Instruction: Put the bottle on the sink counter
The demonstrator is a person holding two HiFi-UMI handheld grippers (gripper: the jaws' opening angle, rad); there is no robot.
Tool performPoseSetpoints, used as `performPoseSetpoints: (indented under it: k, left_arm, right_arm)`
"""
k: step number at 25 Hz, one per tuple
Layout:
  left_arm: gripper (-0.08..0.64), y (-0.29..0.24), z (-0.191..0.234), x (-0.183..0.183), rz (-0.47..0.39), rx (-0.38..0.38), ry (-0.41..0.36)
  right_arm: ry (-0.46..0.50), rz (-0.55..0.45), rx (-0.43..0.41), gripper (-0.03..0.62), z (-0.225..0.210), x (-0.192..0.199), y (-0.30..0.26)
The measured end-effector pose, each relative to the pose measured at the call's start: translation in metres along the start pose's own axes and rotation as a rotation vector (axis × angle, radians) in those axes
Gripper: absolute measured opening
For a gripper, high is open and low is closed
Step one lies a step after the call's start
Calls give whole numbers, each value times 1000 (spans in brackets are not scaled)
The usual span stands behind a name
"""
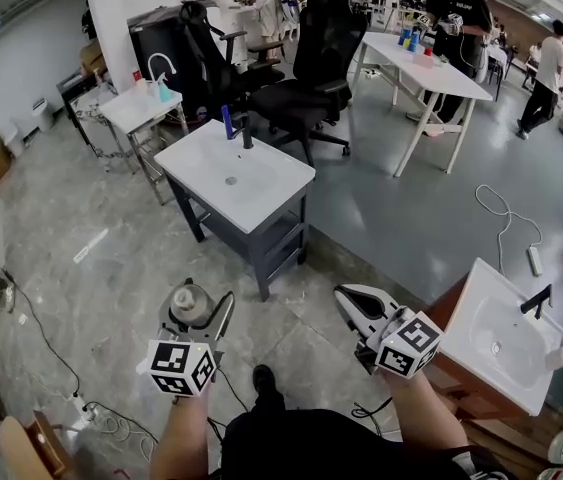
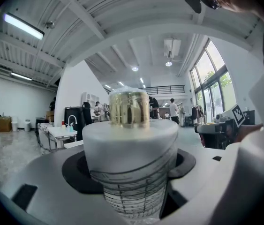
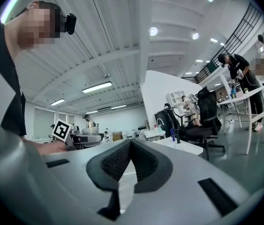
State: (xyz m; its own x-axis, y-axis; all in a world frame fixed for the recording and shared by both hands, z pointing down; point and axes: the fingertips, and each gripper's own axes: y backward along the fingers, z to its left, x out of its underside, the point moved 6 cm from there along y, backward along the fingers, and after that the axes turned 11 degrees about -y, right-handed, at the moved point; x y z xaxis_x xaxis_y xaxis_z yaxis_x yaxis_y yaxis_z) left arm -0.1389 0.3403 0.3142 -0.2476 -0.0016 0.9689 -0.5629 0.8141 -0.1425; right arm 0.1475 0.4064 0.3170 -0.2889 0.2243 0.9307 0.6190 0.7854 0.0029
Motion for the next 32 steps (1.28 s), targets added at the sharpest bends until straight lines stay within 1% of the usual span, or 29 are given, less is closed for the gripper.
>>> performPoseSetpoints:
  k: [5, 11, 17, 20, 23, 26, 32]
  left_arm:
    - [337, -30, 36, 8, 2, 2, 15]
    - [337, -71, 84, 10, -10, 23, 4]
    - [337, -102, 134, 6, -35, 44, -16]
    - [337, -111, 156, 12, -45, 61, -22]
    - [337, -120, 172, 19, -45, 76, -25]
    - [337, -129, 185, 25, -39, 86, -6]
    - [337, -153, 204, 32, -27, 80, 11]
  right_arm:
    - [-15, 26, 1, 14, -18, -2, -45]
    - [-22, 47, 4, 15, -37, -11, -107]
    - [-7, 54, 22, 14, -45, -27, -167]
    - [5, 61, 36, 15, -45, -29, -193]
    - [7, 66, 51, 14, -48, -29, -214]
    - [0, 87, 61, 15, -54, -28, -231]
    - [-17, 90, 55, 14, -77, -33, -259]
